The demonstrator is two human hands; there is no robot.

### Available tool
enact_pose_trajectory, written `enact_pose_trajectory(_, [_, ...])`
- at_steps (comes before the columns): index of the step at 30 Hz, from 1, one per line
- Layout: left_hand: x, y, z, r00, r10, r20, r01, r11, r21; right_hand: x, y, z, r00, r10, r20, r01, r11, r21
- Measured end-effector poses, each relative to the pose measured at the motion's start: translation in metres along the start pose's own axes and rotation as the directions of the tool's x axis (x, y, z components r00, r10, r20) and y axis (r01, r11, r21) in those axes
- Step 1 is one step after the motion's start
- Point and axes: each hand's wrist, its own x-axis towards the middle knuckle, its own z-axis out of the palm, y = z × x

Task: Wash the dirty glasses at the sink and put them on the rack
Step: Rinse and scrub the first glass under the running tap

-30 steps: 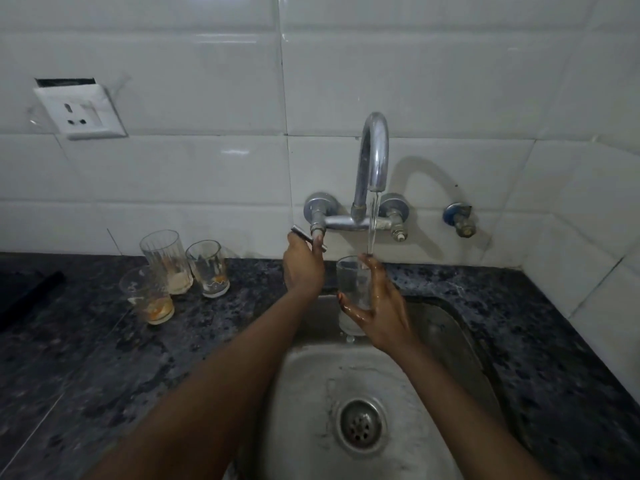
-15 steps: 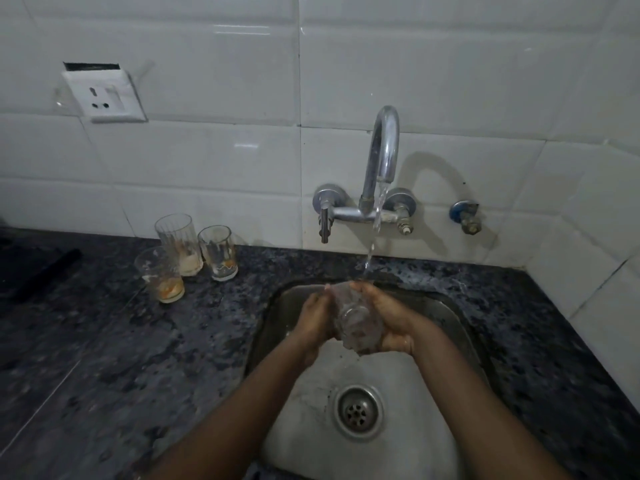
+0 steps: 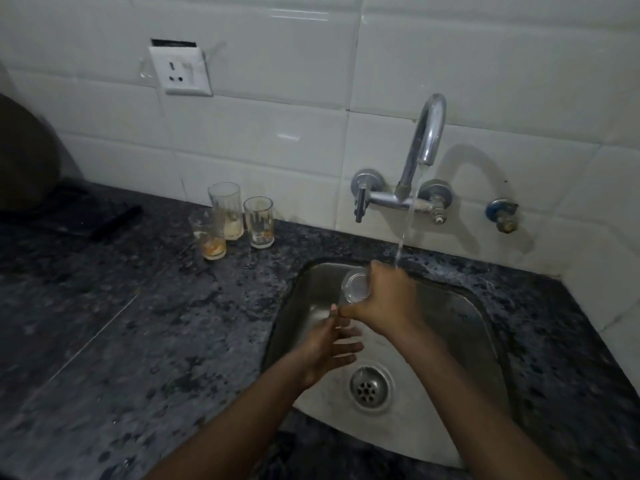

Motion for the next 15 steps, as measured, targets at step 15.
enact_pose_trajectory(15, [-0.039, 0.087, -0.172, 0.873, 0.476, -0.109, -0.331, 0.74, 0.586, 0.048, -0.13, 0.042, 0.992, 0.047, -0.121, 0.008, 0.905, 0.425])
